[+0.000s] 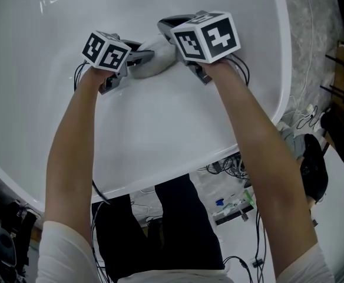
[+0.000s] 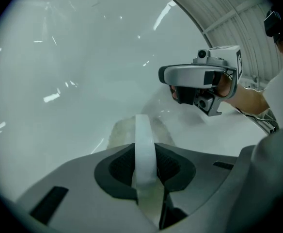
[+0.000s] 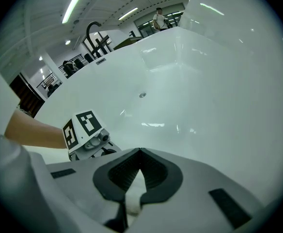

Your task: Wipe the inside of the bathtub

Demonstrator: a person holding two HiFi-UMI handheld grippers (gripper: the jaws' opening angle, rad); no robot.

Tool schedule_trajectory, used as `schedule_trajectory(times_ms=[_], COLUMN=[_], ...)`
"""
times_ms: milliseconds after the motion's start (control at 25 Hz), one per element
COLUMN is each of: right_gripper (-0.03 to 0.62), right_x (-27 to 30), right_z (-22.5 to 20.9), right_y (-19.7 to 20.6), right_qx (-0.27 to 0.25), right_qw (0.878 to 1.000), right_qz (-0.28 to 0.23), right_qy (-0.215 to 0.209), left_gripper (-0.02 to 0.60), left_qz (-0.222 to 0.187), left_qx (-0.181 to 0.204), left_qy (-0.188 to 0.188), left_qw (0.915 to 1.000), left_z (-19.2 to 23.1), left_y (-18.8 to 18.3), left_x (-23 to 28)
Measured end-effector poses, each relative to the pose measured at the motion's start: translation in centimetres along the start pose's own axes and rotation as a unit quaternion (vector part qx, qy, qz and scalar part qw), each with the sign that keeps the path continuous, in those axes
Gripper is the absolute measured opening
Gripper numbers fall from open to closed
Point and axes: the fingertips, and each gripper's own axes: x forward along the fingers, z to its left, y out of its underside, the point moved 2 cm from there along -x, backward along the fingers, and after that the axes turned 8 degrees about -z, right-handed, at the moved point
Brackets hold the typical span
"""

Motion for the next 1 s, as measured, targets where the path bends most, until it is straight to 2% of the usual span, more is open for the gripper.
schedule_trajectory(times_ms=[160, 520, 800, 1000], right_gripper=[0.018, 0.018, 0.018, 0.018], right_x=[-0.5, -1.4, -1.6, -0.7], right_z=[-0.2, 0.2, 0.3, 1.7], right_y=[1.1, 2.1, 4.5, 5.7], right_qx=[-0.015, -0.049, -0.114, -0.16], right_qw=[1.0, 0.998, 0.989, 0.979], right_qz=[0.011, 0.033, 0.075, 0.106], right_qy=[-0.005, -0.021, -0.055, -0.073], left_gripper=[0.095, 0.095, 0.095, 0.095], left_qz=[0.015, 0.01, 0.032, 0.042], left_qx=[0.015, 0.004, 0.001, -0.006], left_qy=[-0.021, -0.052, -0.067, -0.055], left_qw=[0.9996, 0.9986, 0.9972, 0.9976], left_z=[1.1, 2.8, 3.5, 3.7], left_y=[0.3, 0.9, 1.8, 2.7], left_x=[0.5, -0.2, 0.2, -1.3])
